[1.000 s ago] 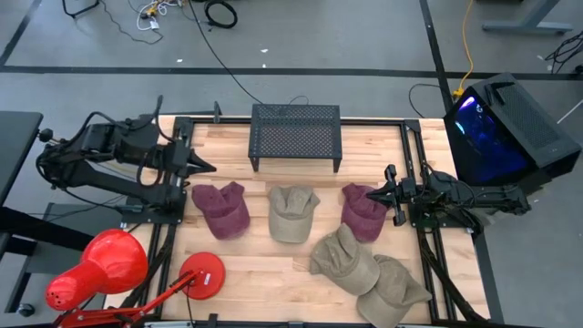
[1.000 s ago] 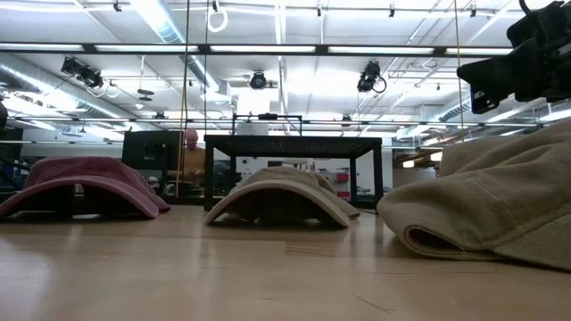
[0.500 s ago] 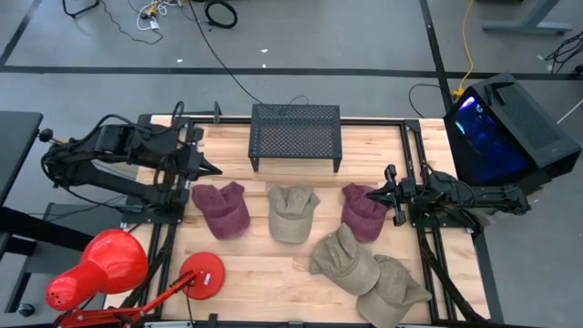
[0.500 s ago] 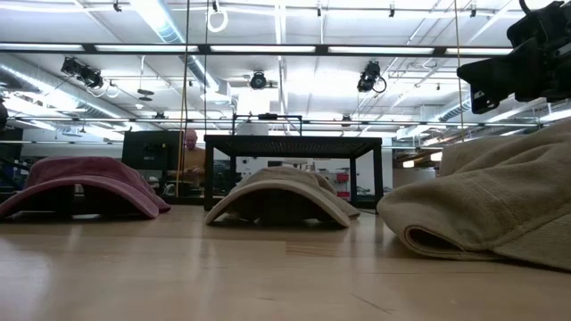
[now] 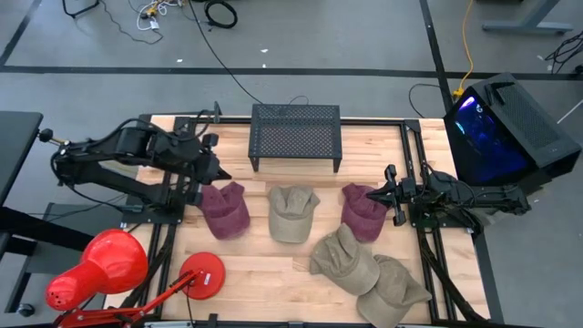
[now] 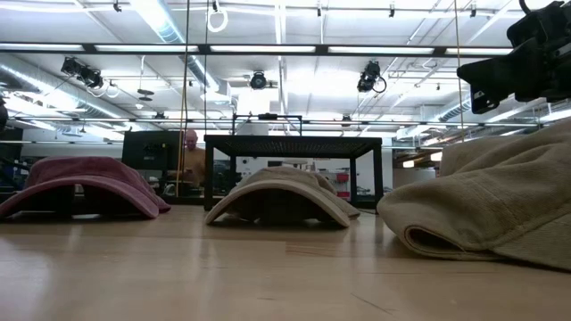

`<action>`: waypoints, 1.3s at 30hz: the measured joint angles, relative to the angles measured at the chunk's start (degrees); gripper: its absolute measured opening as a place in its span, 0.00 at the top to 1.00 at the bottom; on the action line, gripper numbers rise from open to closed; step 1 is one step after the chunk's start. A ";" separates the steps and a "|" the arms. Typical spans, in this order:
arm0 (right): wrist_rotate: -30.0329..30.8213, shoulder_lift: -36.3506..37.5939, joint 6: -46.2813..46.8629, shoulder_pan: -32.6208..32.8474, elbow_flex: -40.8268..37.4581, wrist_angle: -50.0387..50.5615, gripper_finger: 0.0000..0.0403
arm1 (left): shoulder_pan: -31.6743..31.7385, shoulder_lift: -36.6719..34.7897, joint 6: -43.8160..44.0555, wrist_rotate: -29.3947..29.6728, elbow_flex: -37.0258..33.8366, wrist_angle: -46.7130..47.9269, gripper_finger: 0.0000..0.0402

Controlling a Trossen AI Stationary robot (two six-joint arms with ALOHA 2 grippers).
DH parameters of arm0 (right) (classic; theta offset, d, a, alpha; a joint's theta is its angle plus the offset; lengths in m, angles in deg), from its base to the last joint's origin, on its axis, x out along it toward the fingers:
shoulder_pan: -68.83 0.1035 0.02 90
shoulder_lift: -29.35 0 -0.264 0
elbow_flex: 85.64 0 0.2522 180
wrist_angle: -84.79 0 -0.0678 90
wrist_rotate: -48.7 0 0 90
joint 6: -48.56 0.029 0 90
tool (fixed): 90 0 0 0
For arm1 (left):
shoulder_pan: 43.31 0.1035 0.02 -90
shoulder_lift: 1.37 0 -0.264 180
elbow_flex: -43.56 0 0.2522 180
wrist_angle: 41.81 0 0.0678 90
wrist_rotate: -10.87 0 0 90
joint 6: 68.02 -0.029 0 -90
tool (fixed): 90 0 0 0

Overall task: Pick & Place hat
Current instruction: Put the left red cap on the shelf

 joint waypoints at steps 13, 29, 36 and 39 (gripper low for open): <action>0.00 0.00 0.01 -0.01 0.02 0.00 0.93 | -0.02 7.25 0.00 -0.01 0.00 2.56 0.99; -0.01 -0.01 0.00 0.01 0.00 0.00 0.93 | -0.85 8.34 -3.02 -1.82 -8.16 2.71 0.99; 0.00 0.01 0.01 -0.01 0.00 0.00 0.93 | -1.19 6.11 -6.90 -2.49 -12.91 2.08 0.99; 0.00 0.01 0.01 0.01 0.01 0.00 0.93 | -1.18 4.66 -10.04 -2.42 -15.09 1.99 0.97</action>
